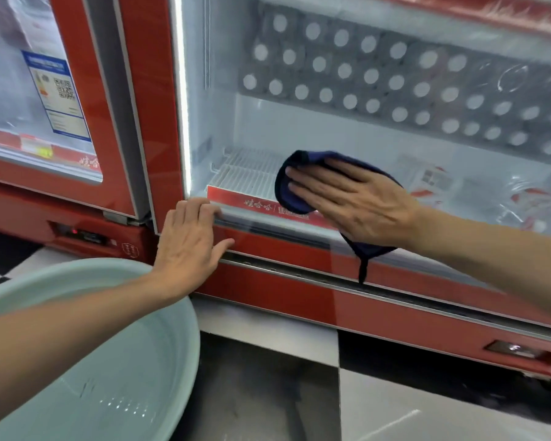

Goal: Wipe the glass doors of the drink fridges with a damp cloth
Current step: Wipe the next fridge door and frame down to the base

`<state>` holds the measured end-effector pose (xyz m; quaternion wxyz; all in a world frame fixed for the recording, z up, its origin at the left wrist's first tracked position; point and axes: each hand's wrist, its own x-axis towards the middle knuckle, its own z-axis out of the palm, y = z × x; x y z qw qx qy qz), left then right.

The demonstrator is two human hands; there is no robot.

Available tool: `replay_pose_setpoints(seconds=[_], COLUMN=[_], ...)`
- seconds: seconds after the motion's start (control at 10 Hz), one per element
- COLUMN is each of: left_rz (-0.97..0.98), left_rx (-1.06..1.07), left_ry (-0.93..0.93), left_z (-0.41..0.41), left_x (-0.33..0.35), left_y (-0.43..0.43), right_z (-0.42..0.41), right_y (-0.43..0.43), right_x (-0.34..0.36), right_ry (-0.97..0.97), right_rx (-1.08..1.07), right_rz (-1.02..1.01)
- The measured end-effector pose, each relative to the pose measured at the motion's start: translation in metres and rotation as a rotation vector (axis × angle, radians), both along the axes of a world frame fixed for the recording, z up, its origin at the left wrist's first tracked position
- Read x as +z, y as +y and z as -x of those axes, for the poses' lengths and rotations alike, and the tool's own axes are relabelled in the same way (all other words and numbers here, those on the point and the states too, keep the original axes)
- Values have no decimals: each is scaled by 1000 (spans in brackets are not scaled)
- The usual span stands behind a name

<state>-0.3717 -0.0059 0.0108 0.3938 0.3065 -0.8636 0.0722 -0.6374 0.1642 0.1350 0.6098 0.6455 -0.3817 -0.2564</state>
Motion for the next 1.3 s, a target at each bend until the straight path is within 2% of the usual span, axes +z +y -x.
replay_pose_setpoints(seconds=[0.1,0.2,0.3,0.4,0.5,0.6,0.7,0.8,0.9,1.0,1.1,1.2,1.3], left_rz=[-10,-13,-3,-66,-151,-183,-203,-211,-185,-226,-233,-243,-251], left_rx=[-4,7,-15,50,86,110,124,145,133,162,176,163,150], left_ry=[-9,-11,-34,-12,54,107,157,161,144,167,202,218,209], left_z=[1,0,-4,-14,-20,-21,-19,-18,-22,-35,-42,-41,-39], left_x=[3,5,9,8,5,-2,-5,-6,-13,-18,-15,-17,-20], left_y=[-2,-2,-1,-5,-9,-12,-15,-17,-14,-22,-31,-30,-33], right_z=[-18,-6,-3,-9,-24,-39,-49,-48,-44,-52,-72,-90,-99], right_y=[-10,-14,-18,-24,-38,-51,-50,-54,-65,-75,-83,-94,-98], right_x=[6,-45,-74,-82,-31,-3,-21,-71,-99,-77,-32,-22,-53], right_ry=[-364,-190,-878,-1716,-934,-419,-459,-405,-332,-259,-399,-460,-426], right_rx=[117,94,410,342,389,232,179,121,-4,89,133,180,137], right_rz=[-7,-188,-792,-1164,-692,-207,-62,-235,-540,-384,-220,19,7])
